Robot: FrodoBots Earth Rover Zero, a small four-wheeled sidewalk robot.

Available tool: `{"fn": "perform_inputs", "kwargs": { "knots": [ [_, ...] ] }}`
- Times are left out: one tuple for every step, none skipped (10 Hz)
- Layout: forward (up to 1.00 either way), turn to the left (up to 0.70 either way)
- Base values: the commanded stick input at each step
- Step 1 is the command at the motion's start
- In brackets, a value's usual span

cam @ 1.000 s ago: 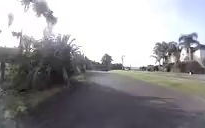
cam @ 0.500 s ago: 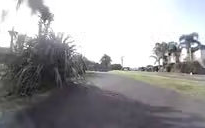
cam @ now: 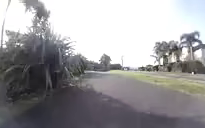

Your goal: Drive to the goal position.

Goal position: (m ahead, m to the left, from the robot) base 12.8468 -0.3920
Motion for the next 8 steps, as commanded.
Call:
{"fn": "perform_inputs", "kwargs": {
  "knots": [
    [1.0, 0.27],
    [1.0, 0.27],
    [1.0, 0.22],
    [1.0, 0.05],
    [1.0, 0.0],
    [1.0, 0.0],
    [1.0, 0.0],
    [1.0, 0.0]
  ]
}}
